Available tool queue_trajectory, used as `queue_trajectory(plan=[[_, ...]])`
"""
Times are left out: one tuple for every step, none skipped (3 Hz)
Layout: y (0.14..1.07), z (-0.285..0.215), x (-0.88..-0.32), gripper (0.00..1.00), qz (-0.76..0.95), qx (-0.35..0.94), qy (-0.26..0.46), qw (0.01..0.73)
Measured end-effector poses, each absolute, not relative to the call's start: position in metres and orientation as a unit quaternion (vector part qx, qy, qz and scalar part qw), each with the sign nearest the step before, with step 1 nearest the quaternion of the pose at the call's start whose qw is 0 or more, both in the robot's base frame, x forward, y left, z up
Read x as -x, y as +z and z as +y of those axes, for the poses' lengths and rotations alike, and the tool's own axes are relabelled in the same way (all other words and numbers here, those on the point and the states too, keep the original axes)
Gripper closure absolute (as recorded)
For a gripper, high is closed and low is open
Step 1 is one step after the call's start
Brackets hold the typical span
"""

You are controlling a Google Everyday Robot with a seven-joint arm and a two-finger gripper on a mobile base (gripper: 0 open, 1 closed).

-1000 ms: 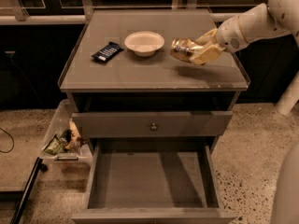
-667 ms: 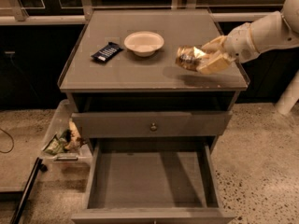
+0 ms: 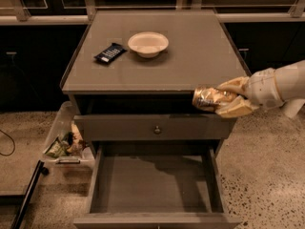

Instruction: Place orange can into middle drawer

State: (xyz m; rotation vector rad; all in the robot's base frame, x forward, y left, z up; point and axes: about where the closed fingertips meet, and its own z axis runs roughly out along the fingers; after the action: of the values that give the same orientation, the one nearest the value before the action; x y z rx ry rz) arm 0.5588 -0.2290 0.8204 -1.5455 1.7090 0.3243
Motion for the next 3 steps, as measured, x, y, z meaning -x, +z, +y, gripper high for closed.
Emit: queue_trajectory(plan=[[0.789, -0.237, -0.527, 1.00, 0.665, 0.621, 0.110, 0.399], [0.734, -0.239, -0.513, 1.00, 0.664, 0.626, 0.099, 0.396], [0.734, -0.239, -0.513, 1.00, 0.664, 0.626, 0.099, 0.396]])
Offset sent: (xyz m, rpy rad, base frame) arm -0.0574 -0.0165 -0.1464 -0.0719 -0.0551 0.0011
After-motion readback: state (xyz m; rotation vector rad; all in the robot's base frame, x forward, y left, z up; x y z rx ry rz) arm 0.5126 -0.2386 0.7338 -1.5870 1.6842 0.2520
